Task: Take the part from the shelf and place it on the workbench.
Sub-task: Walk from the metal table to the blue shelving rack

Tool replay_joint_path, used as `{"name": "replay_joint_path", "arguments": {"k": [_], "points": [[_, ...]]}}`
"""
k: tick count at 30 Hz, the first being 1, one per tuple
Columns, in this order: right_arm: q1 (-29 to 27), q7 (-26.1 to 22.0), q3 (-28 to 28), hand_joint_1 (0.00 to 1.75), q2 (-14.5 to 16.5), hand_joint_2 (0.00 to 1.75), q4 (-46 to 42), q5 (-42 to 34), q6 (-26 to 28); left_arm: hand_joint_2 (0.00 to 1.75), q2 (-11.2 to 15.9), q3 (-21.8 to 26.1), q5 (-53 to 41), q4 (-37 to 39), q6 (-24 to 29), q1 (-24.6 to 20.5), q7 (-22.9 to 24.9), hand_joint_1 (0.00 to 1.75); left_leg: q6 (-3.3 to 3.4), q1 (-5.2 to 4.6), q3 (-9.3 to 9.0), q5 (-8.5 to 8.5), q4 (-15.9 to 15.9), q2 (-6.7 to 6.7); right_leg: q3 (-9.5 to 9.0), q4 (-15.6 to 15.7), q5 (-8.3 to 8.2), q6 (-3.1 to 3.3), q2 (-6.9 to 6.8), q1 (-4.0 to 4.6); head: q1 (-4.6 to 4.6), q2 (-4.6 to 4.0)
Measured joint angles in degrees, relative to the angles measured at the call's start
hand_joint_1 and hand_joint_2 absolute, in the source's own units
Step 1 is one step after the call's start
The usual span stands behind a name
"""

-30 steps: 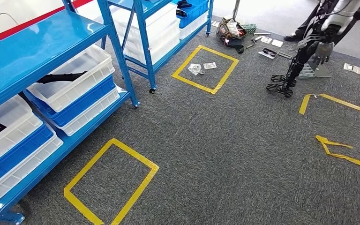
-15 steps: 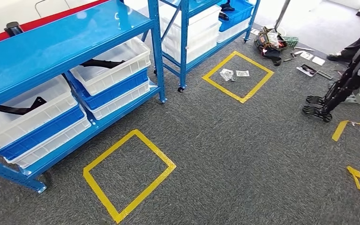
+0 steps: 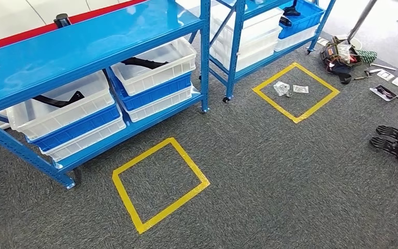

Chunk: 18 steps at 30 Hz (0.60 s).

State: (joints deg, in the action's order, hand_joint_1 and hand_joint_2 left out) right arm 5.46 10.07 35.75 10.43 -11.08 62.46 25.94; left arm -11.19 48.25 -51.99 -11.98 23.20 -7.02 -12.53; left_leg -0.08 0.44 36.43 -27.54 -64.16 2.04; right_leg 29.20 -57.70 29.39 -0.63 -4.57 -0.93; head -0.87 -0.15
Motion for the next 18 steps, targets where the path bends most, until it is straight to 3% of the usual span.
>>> {"name": "replay_joint_path", "arguments": {"k": [2,5,7,9,11,12,13,15,17,18], "points": [[0.08,-0.09,0.07,0.0,0.04,0.0,0.0,-0.49,0.27,0.0,0.07,-0.07,-0.56,-0.01,-0.08,-0.33,0.14,0.0,0.62,-0.41,-2.58,1.23,4.95,1.5,-0.2,-0.04,0.28,-0.4,-1.01,0.42,0.09,0.0],[0.13,-0.23,0.16,0.0,0.03,0.0,-0.01,-0.81,0.63,0.0,0.09,-0.15,-0.97,-0.02,-0.32,-0.54,0.55,0.0,1.71,-0.62,-2.61,1.31,5.78,0.12,-0.48,-0.01,0.57,-1.22,-1.92,0.61,0.18,0.0],[0.12,-0.31,0.18,0.0,0.03,0.0,-0.02,-0.73,0.69,0.0,0.05,-0.15,-1.02,-0.02,-0.39,-0.69,0.75,0.0,2.5,-0.24,-2.75,1.77,6.32,-1.07,0.5,-2.35,2.08,-1.45,0.33,0.51,0.26,0.0],[-0.01,-0.36,0.19,0.0,-0.04,0.0,-0.02,-0.62,0.71,0.0,-0.1,-0.16,-1.03,-0.02,-0.44,-0.97,0.82,0.0,2.99,-0.04,-2.62,2.08,6.48,-2.28,3.71,-9.05,5.17,-1.11,3.27,0.37,0.45,0.0],[-0.27,-0.35,0.2,0.0,-0.15,0.0,-0.01,-0.55,0.72,0.0,-0.26,-0.17,-1.06,-0.01,-0.47,-1.02,0.91,0.0,3.09,-0.03,-2.42,2.2,6.45,-3.76,7.04,-15.72,7.32,-1.16,4.14,0.32,0.53,0.0],[-0.38,-0.34,0.2,0.0,-0.23,0.0,-0.01,-0.51,0.73,0.0,-0.31,-0.16,-1.09,-0.01,-0.48,-0.96,0.97,0.0,3.05,-0.01,-2.39,2.25,6.42,-4.55,7.55,-16.51,7.17,-1.51,4.25,0.26,0.54,0.0],[-0.46,-0.34,0.21,0.0,-0.32,0.0,0.0,-0.46,0.73,0.0,-0.34,-0.16,-1.1,0.0,-0.49,-0.9,1.04,0.0,2.96,0.04,-2.4,2.31,6.39,-5.37,6.93,-14.89,6.06,-2.04,4.38,0.16,0.54,0.0],[-0.47,-0.34,0.22,0.0,-0.51,0.0,0.0,-0.35,0.73,0.0,-0.44,-0.16,-1.19,0.0,-0.51,-0.85,1.11,0.0,2.58,0.13,-2.4,2.46,6.27,-6.95,3.41,-6.84,2.52,-3.11,6.0,-0.29,0.56,0.0],[-0.43,-0.34,0.23,0.0,-0.55,0.0,0.01,-0.29,0.74,0.0,-0.5,-0.17,-1.27,0.0,-0.51,-0.85,1.15,0.0,1.96,-0.04,-2.21,2.57,6.11,-8.18,0.94,-1.03,0.28,-3.02,7.83,-0.51,0.58,0.0],[-0.4,-0.33,0.23,0.0,-0.52,0.0,0.01,-0.27,0.75,0.0,-0.5,-0.17,-1.27,0.0,-0.51,-0.84,1.17,0.0,1.59,-0.11,-2.06,2.67,6.13,-8.62,0.61,-0.26,-0.02,-2.58,8.22,-0.43,0.56,0.0]]}}
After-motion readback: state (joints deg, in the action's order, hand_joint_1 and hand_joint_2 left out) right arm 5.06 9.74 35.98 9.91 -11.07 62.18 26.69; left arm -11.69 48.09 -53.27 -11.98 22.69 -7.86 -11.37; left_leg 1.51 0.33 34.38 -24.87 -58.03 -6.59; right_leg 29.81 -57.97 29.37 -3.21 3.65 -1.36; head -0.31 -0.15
